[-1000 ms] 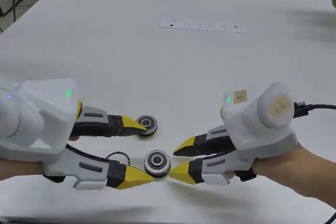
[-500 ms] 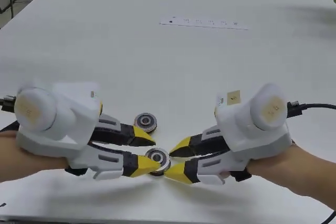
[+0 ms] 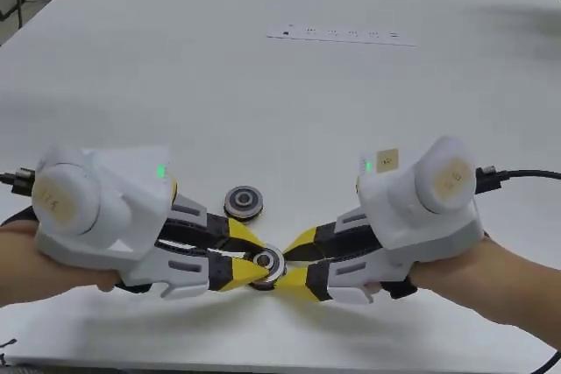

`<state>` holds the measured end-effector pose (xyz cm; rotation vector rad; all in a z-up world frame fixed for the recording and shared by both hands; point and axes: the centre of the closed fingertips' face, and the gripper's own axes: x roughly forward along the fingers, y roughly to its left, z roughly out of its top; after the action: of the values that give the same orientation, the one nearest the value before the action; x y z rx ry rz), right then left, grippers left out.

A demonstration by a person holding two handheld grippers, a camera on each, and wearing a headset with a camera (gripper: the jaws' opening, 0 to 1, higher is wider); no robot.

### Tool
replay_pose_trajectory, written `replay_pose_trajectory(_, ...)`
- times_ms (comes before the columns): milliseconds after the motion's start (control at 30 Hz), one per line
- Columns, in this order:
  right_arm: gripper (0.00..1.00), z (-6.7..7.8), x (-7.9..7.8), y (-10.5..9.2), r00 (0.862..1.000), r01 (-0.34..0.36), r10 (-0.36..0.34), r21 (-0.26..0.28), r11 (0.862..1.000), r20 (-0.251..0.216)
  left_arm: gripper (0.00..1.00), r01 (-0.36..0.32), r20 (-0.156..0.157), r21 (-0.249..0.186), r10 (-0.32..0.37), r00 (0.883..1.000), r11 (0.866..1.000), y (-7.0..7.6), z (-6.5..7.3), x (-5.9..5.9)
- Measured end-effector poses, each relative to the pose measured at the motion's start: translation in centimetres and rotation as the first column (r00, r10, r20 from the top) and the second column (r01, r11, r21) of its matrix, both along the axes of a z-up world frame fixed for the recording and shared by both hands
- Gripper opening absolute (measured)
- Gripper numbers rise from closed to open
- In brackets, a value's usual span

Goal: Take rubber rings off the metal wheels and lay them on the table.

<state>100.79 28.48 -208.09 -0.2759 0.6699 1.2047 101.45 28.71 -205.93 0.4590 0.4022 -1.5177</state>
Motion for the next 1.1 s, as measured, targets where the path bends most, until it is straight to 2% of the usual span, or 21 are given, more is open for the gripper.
replay_pose_trajectory(33, 0.16, 0.0, 0.0, 0.0, 1.0, 0.0, 0.0, 0.001, 1.0, -0.001, 0.07, 0.005, 0.01, -0.004, -0.005, 1.0, 1.0, 0.0, 0.0, 0.0)
replay_pose_trajectory(267, 0.08, -0.1, -0.1, -0.4, 1.0, -0.006, 0.006, -0.011, 1.0, 0.008, 0.07, 0.007, 0.019, -0.013, -0.007, 1.0, 1.0, -0.2, 0.0, -0.3)
replay_pose_trajectory(367, 0.01, -0.1, -0.1, -0.6, 0.999, -0.013, 0.014, -0.023, 1.0, 0.039, 0.07, 0.008, 0.021, -0.014, -0.008, 1.0, 1.0, -0.3, 0.0, -0.3)
replay_pose_trajectory(400, 0.0, 0.0, 0.0, -0.6, 0.998, -0.018, 0.02, -0.027, 0.999, 0.062, 0.07, 0.009, 0.023, -0.014, -0.009, 1.0, 1.0, -0.3, 0.0, -0.4)
replay_pose_trajectory(533, 0.0, 0.0, 0.1, -0.5, 0.998, -0.006, 0.008, -0.026, 1.0, 0.062, 0.07, 0.008, 0.022, -0.017, -0.007, 1.0, 1.0, -0.4, 0.0, -0.4)
replay_pose_trajectory(733, 0.0, 0.0, 0.2, -0.8, 0.994, 0.092, -0.09, 0.025, 0.995, -0.059, 0.07, 0.007, 0.02, -0.027, -0.006, 1.0, 1.0, -0.5, 0.0, -0.6)
replay_pose_trajectory(833, 0.0, 0.1, 0.2, -0.9, 0.983, 0.142, -0.133, 0.062, 0.988, -0.128, 0.07, 0.007, 0.021, -0.028, -0.006, 1.0, 1.0, -0.5, -0.1, -0.6)
replay_pose_trajectory(867, 0.0, 0.3, 0.2, -1.0, 0.974, 0.169, -0.154, 0.085, 0.982, -0.165, 0.07, 0.006, 0.021, -0.028, -0.006, 1.0, 1.0, -0.5, -0.1, -0.6)
replay_pose_trajectory(1000, 0.0, 0.9, 0.5, -1.3, 0.946, 0.242, -0.199, 0.15, 0.959, -0.257, 0.07, 0.003, 0.016, -0.033, -0.003, 1.0, 0.999, -0.5, -0.1, -0.6)
replay_pose_trajectory(1100, 0.0, 0.8, 0.4, -1.4, 0.943, 0.245, -0.199, 0.151, 0.958, -0.265, 0.07, 0.01, 0.018, -0.036, -0.009, 1.0, 0.999, -0.6, -0.1, -0.8)
